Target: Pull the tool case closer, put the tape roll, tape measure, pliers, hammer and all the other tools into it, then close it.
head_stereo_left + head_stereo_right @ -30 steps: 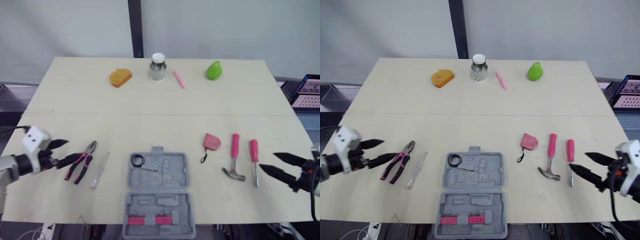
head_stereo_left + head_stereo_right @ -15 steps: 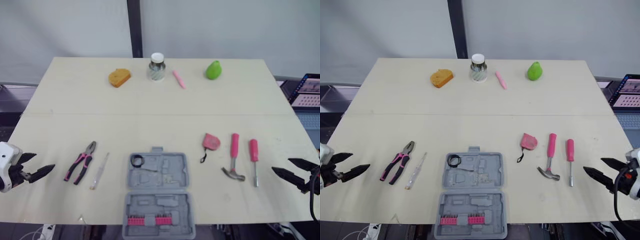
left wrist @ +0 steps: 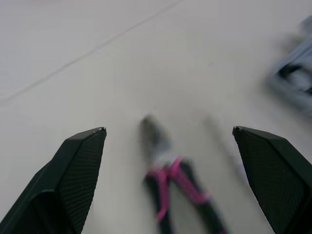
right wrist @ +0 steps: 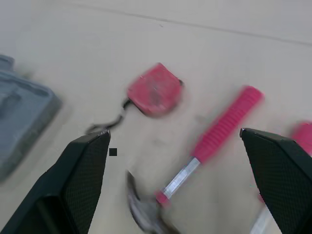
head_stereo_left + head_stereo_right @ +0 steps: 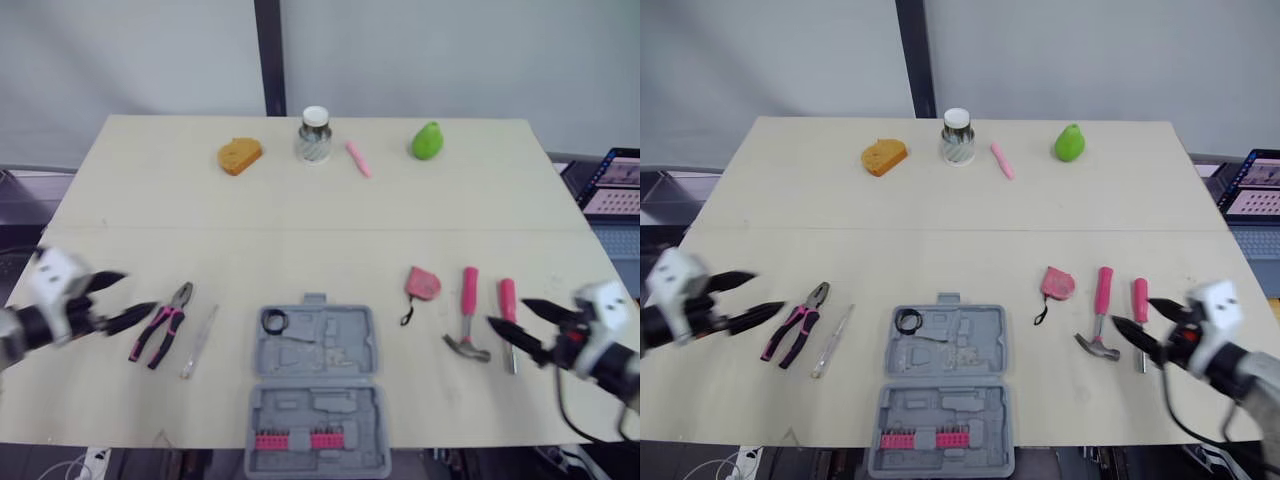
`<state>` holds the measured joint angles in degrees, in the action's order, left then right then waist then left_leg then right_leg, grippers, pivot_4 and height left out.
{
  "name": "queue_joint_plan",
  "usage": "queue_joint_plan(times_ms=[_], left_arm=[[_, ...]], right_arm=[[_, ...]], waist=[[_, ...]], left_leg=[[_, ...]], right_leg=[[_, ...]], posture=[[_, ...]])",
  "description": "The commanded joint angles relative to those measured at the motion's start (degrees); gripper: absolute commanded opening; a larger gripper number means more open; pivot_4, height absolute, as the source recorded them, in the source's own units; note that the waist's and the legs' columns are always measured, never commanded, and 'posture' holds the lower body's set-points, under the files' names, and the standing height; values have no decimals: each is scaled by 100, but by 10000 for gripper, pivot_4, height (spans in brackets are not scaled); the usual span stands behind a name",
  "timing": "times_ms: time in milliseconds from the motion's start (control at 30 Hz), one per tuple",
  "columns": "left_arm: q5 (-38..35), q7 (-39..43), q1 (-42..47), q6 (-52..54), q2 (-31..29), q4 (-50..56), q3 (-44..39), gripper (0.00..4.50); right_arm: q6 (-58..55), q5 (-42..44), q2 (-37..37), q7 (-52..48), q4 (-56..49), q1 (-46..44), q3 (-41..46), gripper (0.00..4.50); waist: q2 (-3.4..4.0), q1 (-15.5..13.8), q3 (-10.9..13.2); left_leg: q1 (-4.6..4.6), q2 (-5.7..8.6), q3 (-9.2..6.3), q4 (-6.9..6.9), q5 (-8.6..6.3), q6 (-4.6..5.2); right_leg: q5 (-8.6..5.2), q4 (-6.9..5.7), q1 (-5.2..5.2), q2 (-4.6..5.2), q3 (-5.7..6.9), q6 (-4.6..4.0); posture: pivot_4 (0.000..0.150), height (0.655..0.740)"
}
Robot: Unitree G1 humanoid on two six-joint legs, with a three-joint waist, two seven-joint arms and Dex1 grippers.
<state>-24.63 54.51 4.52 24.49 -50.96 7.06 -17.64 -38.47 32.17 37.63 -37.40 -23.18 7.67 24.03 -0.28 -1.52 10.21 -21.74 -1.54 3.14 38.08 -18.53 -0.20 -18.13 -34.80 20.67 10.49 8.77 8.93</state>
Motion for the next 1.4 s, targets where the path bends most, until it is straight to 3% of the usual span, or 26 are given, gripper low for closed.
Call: queue_joint_plan(times_ms=[33, 233, 333, 400, 800, 1400], left_arm=[[-126, 170, 760, 197, 420, 736, 1081, 44518], [108, 312, 1529, 58, 1295, 908, 2398, 44518], [256, 382, 1533, -122, 1475, 888, 2735, 45000], [238, 395, 1501, -160, 1541, 900, 2797, 45000], [337, 357, 1586, -200, 1772, 962, 3028, 45000], [452, 181, 1558, -75, 1906, 1060, 3103, 45000]], right_arm=[[-597, -264, -549, 1319, -516, -326, -389, 45000], [-1443, -483, -1565, 2708, -1163, -514, -978, 45000], [-1483, -702, -1911, 3061, -1170, -466, -1226, 37448], [-1420, -843, -2015, 3150, -1141, -405, -1400, 27765], [-963, -1472, -2638, 3433, -477, -658, -1973, 27765], [-712, -1732, -3017, 3399, 243, -1071, -2014, 27765]], waist=[[-2, -8, -1], [2, 28, -3], [4, 38, -4], [4, 32, -4], [4, 29, -4], [4, 35, -4]], left_leg=[[3, 0, -1, 0, -1, -2], [6, -5, 14, -5, -3, -4], [10, -6, 26, -5, -3, -4], [11, -6, 29, -5, -3, -4], [11, -6, 43, -2, -6, 1], [8, -7, 63, -5, -7, 2]], right_leg=[[0, -7, 0, -1, 2, 0], [0, -11, 10, -8, 2, -1], [-2, -10, 13, -8, -9, -3], [-2, -9, 15, -9, -12, -4], [-3, -12, 26, -9, -29, -5], [-3, -24, 48, -11, -51, -5]], posture=[[1500, 7400], [1500, 7400], [1500, 7400], [1500, 7400], [1500, 7400], [1500, 7400]])
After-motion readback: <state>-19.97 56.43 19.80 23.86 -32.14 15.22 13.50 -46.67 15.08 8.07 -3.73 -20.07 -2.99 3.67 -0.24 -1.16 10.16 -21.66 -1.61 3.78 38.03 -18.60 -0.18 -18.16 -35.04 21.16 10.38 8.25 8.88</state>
